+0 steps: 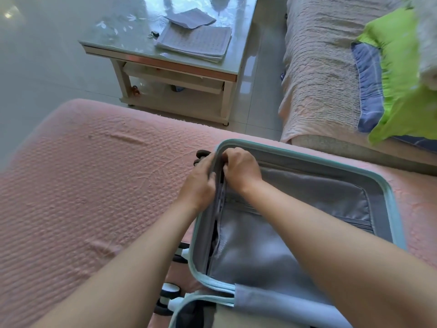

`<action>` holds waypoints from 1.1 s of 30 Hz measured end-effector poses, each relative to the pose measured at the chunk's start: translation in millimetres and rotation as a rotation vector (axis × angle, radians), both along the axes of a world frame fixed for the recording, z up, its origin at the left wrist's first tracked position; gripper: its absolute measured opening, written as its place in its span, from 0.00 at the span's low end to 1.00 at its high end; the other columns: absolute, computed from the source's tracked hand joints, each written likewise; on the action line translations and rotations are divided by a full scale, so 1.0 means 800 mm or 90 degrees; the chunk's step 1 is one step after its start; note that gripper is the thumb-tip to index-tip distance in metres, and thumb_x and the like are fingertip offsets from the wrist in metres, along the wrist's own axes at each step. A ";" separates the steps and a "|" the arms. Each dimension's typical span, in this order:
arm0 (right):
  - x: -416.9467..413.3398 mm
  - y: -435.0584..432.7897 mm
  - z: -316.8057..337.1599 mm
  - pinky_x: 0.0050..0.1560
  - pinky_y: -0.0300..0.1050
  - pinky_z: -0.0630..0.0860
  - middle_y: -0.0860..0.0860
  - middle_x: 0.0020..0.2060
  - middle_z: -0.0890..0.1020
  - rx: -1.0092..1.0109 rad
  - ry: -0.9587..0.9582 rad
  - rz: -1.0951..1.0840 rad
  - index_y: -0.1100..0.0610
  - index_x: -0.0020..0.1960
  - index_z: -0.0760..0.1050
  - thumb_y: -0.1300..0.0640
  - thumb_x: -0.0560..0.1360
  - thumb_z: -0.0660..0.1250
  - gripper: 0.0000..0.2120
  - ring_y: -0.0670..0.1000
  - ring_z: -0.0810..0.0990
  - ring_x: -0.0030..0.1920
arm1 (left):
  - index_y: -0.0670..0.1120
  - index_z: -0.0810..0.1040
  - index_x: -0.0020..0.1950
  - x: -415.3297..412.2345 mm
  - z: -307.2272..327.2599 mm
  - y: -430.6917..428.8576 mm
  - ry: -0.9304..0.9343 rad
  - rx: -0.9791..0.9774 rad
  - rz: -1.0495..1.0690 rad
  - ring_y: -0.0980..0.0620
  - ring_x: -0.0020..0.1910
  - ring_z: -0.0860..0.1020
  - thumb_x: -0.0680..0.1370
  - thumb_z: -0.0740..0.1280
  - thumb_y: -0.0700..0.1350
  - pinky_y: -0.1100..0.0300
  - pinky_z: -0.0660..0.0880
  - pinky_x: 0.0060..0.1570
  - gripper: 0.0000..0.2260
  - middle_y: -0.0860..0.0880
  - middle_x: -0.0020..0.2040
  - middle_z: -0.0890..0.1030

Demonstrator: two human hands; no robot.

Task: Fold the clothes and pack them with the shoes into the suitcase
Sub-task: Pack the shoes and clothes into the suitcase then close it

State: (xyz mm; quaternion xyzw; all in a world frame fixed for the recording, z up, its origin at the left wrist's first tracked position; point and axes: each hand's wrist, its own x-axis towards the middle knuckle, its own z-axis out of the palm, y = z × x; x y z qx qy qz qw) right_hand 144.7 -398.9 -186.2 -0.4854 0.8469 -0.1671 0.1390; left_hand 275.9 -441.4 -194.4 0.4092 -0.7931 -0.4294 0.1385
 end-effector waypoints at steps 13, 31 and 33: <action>0.051 0.063 0.007 0.53 0.55 0.77 0.58 0.52 0.83 0.060 -0.011 0.242 0.58 0.60 0.77 0.64 0.74 0.64 0.14 0.62 0.81 0.54 | 0.46 0.74 0.70 0.055 0.000 0.027 0.026 0.060 0.041 0.49 0.62 0.76 0.77 0.63 0.38 0.48 0.73 0.65 0.21 0.48 0.64 0.78; 0.140 0.173 0.036 0.42 0.45 0.68 0.50 0.48 0.82 0.195 -0.015 0.191 0.50 0.48 0.79 0.55 0.76 0.63 0.07 0.57 0.79 0.51 | 0.41 0.59 0.79 0.130 0.029 0.122 -0.065 0.079 0.000 0.51 0.77 0.59 0.80 0.62 0.39 0.71 0.48 0.70 0.27 0.46 0.78 0.61; 0.151 0.183 0.042 0.42 0.46 0.70 0.50 0.47 0.82 0.241 -0.019 0.238 0.50 0.47 0.78 0.55 0.76 0.63 0.06 0.56 0.80 0.49 | 0.41 0.57 0.80 0.136 0.031 0.131 -0.078 0.076 -0.012 0.51 0.78 0.56 0.80 0.62 0.40 0.69 0.47 0.71 0.28 0.46 0.79 0.59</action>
